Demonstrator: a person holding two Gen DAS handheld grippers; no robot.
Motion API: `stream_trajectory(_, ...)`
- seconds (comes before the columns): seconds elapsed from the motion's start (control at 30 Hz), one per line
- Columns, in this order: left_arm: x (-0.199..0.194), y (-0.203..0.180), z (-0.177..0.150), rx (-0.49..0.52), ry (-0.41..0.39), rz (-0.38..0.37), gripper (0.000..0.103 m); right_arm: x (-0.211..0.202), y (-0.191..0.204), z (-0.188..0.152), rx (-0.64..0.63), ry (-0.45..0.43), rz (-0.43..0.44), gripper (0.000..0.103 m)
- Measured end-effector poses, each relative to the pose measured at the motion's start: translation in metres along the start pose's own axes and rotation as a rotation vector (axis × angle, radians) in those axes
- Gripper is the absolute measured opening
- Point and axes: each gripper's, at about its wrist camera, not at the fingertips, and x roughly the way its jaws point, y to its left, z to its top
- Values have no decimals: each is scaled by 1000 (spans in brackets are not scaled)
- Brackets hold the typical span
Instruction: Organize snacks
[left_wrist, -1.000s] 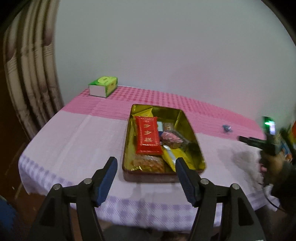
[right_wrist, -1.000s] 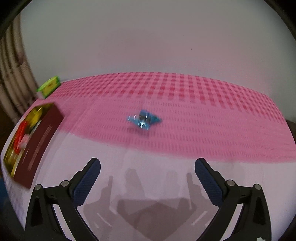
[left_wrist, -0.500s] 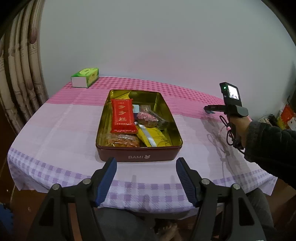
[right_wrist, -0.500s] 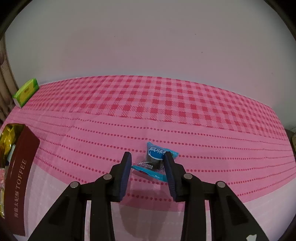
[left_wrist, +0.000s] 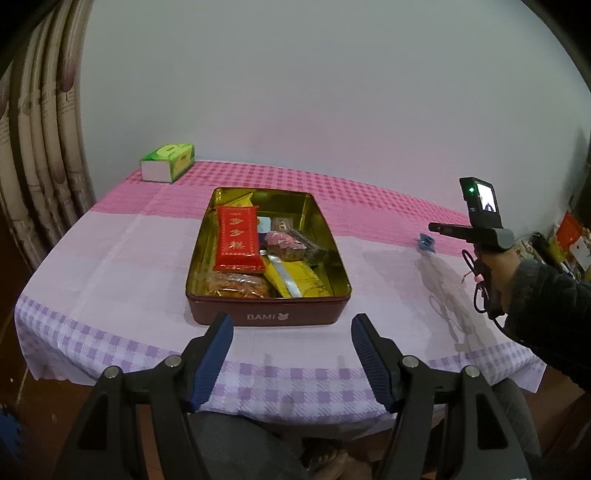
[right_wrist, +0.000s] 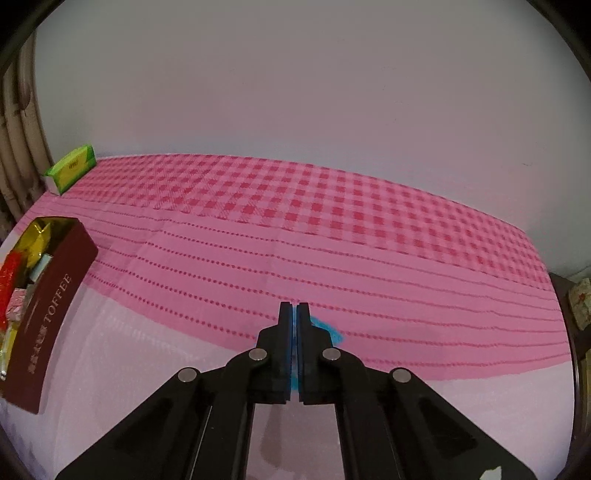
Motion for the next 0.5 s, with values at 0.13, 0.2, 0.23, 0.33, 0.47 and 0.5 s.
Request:
stream_trajectory(0.13,-3,-5,-1,11,-5,-5,68,-2,-16,-15,22,23,40,2)
stream_trajectory(0.2,-3,-6,-2,14,-1,-2,68,0,-26,-25,45,26,51,6)
stream_trajectory(0.23,-2,-6,-2,16,0,-3,68,0,-31,-29,66,19,61,10)
stream_trajectory(0.33,0,-7,-2,21,7,-4,68,-3,-42,-38,115,-7,104,60)
stream_trajectory(0.47,5,-6,-3,14,26,1,68,-4,-40,-40,118,-31,159,75)
stream_trajectory(0.5,7,-5,-3,13,31,3,68,-3,-37,-38,121,-37,177,82)
